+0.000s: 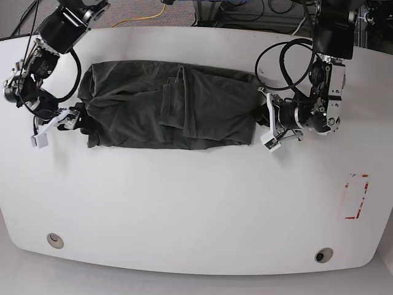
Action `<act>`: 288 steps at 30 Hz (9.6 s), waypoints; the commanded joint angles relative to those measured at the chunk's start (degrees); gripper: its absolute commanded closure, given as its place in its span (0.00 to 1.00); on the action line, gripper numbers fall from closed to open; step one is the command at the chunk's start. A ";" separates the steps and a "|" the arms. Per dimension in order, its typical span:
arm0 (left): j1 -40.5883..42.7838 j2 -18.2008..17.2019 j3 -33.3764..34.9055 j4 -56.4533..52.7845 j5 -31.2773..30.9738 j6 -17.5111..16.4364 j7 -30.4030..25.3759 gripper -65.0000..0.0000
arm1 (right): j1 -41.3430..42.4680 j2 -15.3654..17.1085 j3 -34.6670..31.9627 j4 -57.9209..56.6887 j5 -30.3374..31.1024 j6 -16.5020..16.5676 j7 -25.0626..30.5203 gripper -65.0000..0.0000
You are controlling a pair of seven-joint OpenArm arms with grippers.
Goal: Layout the t-shirt on the table in an organized manner, then fold the t-shirt properly
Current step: 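Open both grippers and lift them away from the folded shirt, then grasp the folded shirt's end with the right gripper, then fold the held end with the right gripper over toward the left gripper, then press the folded end onto the bundle with the right gripper beside the left gripper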
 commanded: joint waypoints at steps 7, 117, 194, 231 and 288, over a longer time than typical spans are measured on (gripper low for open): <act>1.08 -2.28 -0.10 -0.63 6.44 0.80 7.04 0.90 | 0.75 5.27 0.48 -6.87 5.90 0.14 1.10 0.00; 1.78 0.89 -6.34 -0.63 6.70 0.80 9.77 0.90 | -2.85 -18.38 -42.59 27.50 5.46 -14.32 2.77 1.00; 2.31 2.20 -6.69 -0.63 6.61 0.80 8.54 0.90 | 9.98 -6.16 -55.60 21.26 -5.35 -7.37 9.45 0.26; 2.31 2.20 -6.69 -0.63 6.61 0.80 8.28 0.90 | 3.04 -7.48 -53.85 18.18 9.33 -2.19 7.95 0.34; 1.08 2.12 -8.71 -0.63 6.61 0.80 8.28 0.90 | 3.83 -24.09 -73.71 20.99 0.19 -19.15 12.00 0.27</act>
